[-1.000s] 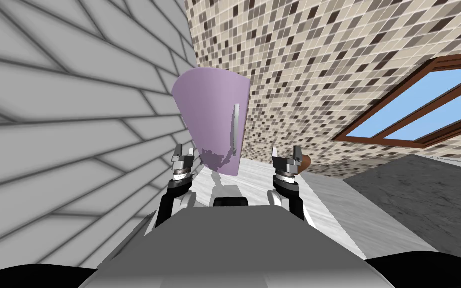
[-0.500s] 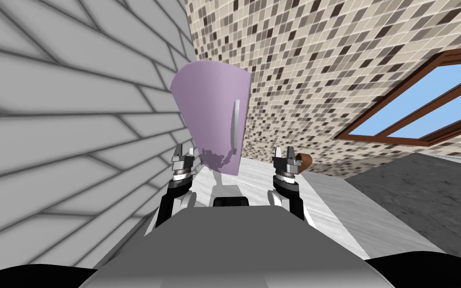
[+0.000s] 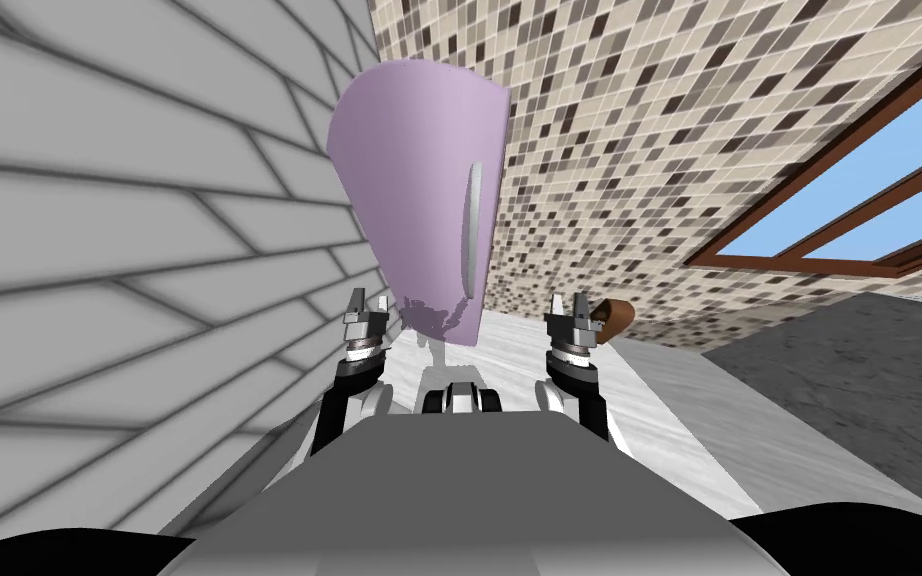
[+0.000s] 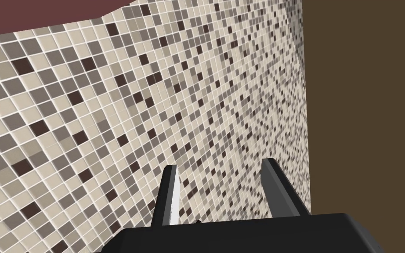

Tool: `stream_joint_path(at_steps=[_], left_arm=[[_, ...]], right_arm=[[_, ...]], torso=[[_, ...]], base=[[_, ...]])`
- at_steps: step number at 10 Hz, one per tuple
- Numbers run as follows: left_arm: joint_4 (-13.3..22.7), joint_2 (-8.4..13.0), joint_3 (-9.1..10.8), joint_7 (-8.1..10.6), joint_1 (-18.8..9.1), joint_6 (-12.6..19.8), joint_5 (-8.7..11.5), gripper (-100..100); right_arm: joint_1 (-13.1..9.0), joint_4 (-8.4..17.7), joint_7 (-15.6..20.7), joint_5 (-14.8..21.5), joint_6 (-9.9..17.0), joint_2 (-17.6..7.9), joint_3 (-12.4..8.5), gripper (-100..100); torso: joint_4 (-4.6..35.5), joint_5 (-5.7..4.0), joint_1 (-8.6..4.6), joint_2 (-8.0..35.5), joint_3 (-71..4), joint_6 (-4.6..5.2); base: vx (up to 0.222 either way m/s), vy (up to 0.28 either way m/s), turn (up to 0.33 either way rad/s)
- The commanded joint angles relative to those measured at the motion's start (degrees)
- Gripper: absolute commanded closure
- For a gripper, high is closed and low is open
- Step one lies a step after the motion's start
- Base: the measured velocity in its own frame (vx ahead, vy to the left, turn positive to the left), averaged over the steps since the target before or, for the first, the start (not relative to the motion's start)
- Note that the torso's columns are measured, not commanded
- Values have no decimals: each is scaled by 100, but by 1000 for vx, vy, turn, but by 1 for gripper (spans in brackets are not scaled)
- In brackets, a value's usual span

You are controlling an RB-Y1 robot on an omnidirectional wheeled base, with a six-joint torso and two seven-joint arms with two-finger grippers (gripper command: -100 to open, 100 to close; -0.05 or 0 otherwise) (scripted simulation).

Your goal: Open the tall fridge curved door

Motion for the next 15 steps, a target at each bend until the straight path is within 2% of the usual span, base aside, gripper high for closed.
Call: stream_joint_path(at_steps=[1,6,15], left_arm=[[226,295,64,-5,-78,-93,-83,-100],[886,581,262,-23,-312,-388,-339,-100],[2392,832,758,-70,-887,-1141,-982,-100]], right_arm=[[1,2,0,0,0,1,0,0],[2,3,0,0,0,1,1,0],[1,3,0,0,0,1,1,0]], torso=[[187,-2,-9,185,-399,-1],[268,0,-2,266,-538,0],[274,4,9,283,-527,-1]], base=[[54,-64,81],[76,-97,84],[99,-138,115]])
